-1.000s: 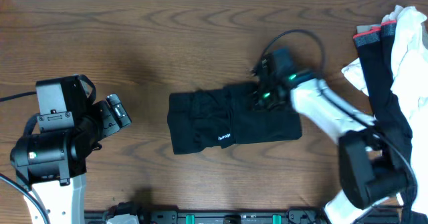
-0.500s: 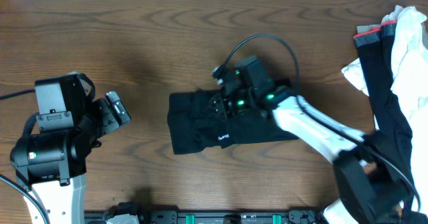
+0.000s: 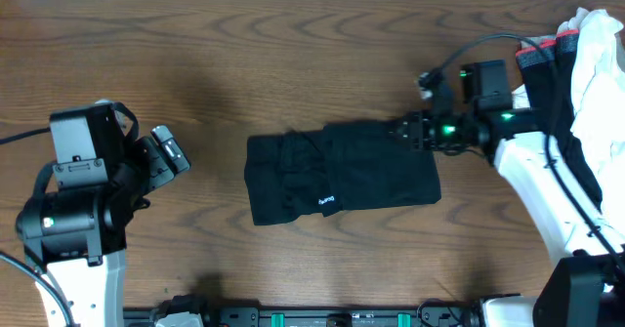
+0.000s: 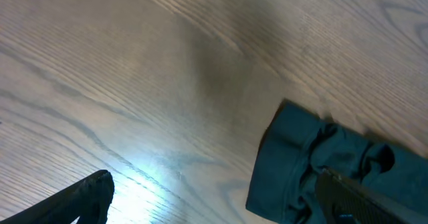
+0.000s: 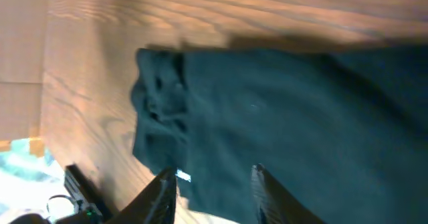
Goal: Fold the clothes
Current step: 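Grasp the strip's left end with the left gripper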
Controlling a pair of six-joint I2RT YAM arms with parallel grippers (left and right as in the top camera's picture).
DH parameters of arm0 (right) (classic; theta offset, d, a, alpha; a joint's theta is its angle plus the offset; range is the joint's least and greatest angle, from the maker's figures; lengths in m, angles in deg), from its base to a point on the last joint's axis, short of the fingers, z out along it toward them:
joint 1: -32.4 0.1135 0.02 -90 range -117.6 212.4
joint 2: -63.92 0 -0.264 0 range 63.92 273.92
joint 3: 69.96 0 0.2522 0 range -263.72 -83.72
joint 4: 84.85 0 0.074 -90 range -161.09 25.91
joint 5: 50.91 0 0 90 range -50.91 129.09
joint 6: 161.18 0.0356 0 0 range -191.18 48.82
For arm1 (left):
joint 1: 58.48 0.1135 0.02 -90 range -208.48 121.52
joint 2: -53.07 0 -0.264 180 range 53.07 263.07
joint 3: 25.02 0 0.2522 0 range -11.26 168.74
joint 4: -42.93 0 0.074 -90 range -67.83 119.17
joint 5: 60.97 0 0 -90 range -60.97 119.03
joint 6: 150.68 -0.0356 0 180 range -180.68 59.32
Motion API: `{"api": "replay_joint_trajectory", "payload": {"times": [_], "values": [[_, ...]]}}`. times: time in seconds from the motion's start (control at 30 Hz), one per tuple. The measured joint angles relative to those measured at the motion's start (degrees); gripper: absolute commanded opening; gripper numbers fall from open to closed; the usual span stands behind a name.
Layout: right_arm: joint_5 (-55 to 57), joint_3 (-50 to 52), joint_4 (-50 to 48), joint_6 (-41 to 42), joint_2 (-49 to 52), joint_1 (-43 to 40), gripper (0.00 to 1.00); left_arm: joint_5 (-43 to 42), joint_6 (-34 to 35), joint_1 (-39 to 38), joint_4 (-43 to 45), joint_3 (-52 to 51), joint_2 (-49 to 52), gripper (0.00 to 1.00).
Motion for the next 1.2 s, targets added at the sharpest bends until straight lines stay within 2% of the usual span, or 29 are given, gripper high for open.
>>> {"api": "replay_joint_trajectory", "payload": {"times": [0.27,0.47,0.67,0.87,0.93,1.0,1.2], "values": [[-0.1,0.0,1.5,-4.3,0.0,-3.2,0.40,-5.6,0.6,0.0,-0.4,-4.6,3.5,0.98],[0.0,0.0,1.5,-5.0,0.0,-3.2,0.41,-22.3,-2.8,0.0,13.3,-17.8,11.1,0.96],[-0.1,0.0,1.9,-5.2,0.0,-3.2,0.41,-30.3,-4.7,-1.9,21.8,-26.5,21.6,0.96],[0.0,0.0,2.6,-5.2,0.0,-3.2,0.41,-32.4,-5.9,-4.4,29.6,-26.9,30.5,0.96],[0.0,0.0,2.8,-5.2,0.0,-3.2,0.40,-32.6,-6.1,-5.3,31.2,-26.9,33.4,0.92],[-0.1,0.0,2.9,-5.2,0.0,-3.2,0.40,-34.2,-6.5,-6.1,32.0,-26.4,35.8,0.89],[0.0,0.0,3.2,-5.2,0.0,-3.2,0.38,-41.1,-7.0,-8.3,38.9,-24.0,40.6,0.88]]}}
